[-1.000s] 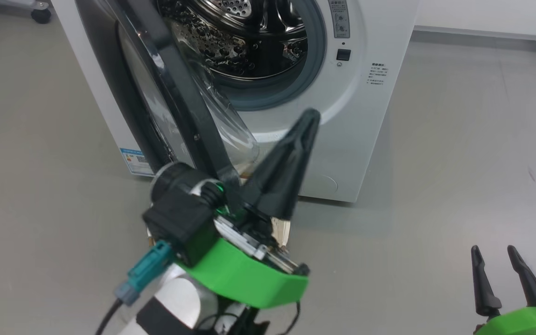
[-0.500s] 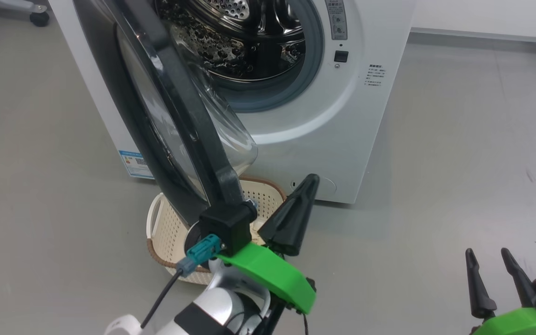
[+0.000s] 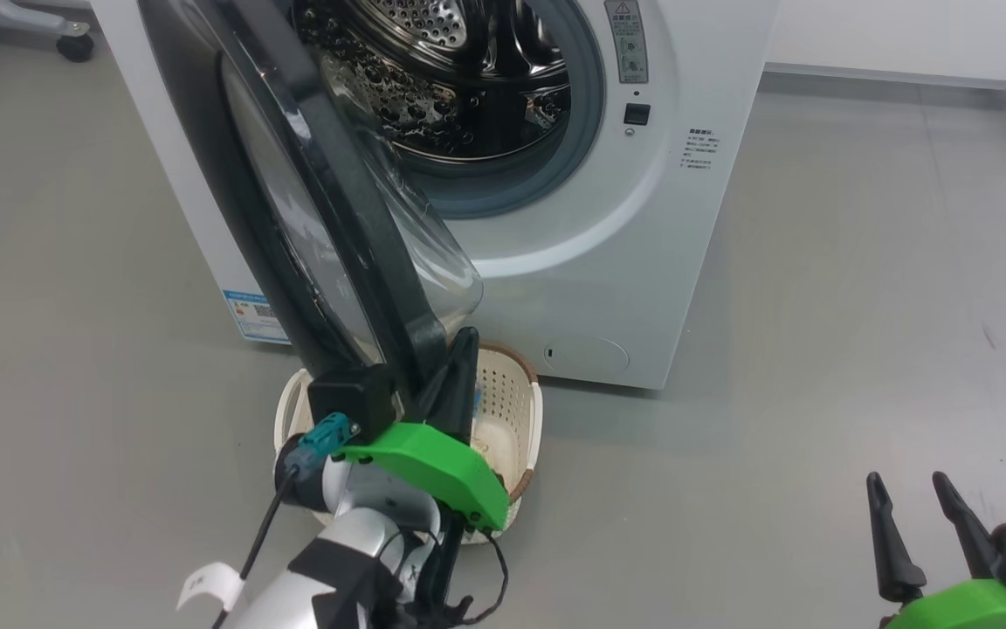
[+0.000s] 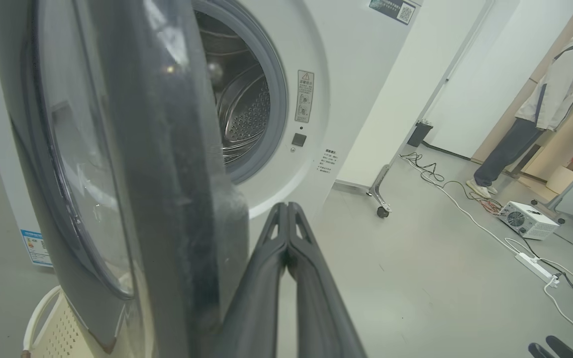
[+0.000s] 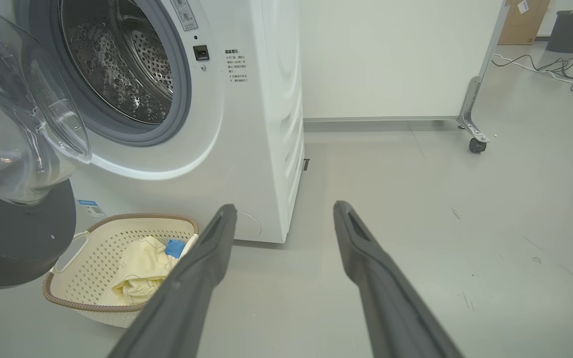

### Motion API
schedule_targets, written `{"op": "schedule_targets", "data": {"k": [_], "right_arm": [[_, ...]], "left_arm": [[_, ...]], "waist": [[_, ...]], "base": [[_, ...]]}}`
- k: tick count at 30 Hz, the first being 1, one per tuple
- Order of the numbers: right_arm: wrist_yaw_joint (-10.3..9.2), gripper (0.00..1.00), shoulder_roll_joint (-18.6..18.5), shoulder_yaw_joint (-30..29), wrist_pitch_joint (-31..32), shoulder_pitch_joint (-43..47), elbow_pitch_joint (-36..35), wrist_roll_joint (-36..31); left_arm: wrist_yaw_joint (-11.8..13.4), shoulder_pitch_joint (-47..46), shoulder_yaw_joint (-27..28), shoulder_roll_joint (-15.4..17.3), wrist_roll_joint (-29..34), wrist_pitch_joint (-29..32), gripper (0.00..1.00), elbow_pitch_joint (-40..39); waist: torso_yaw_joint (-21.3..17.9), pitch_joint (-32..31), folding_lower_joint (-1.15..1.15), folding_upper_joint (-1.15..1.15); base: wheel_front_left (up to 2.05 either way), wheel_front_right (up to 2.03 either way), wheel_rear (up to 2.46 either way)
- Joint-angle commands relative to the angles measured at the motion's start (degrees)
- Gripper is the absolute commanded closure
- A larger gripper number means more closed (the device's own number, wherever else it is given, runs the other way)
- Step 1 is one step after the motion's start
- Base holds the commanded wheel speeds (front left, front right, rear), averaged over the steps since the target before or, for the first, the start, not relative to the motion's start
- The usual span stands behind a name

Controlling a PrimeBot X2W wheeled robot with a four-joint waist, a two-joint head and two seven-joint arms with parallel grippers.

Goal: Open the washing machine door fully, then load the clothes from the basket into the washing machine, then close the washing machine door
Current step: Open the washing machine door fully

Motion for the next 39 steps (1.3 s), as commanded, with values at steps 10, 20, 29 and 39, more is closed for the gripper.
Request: {"op": "schedule_targets", "data": {"k": [10, 20, 29, 39], "right_arm": [[0.00, 0.00, -1.0, 1.1, 0.7, -1.4, -1.5, 0.7], [0.00, 0.00, -1.0, 0.2, 0.8, -1.2, -1.2, 0.9], [0.00, 0.00, -1.0, 1.0, 0.8, -1.3, -0.5, 1.7], [0.00, 0.00, -1.0, 0.9, 0.6, -1.8, 0.2, 2.1]], "left_arm": [[0.0, -4.2, 3.1, 0.4, -1.1, -2.2, 1.00, 2.7], [-0.3, -3.8, 2.3, 0.4, -1.7, -2.6, 1.00, 5.8], [-0.5, -4.1, 1.2, 0.4, -1.5, -3.2, 1.00, 6.3], [0.3, -3.4, 0.5, 1.7, -0.8, -3.0, 1.00, 4.4]], "waist": [[0.5, -0.3, 0.00, 0.00], [3.4, -0.3, 0.00, 0.00], [7.1, -0.4, 0.00, 0.00], [10.6, 0.0, 0.00, 0.00]], "base": [[0.00, 0.00, 0.00], [0.00, 0.00, 0.00], [0.00, 0.00, 0.00], [0.00, 0.00, 0.00]]}}
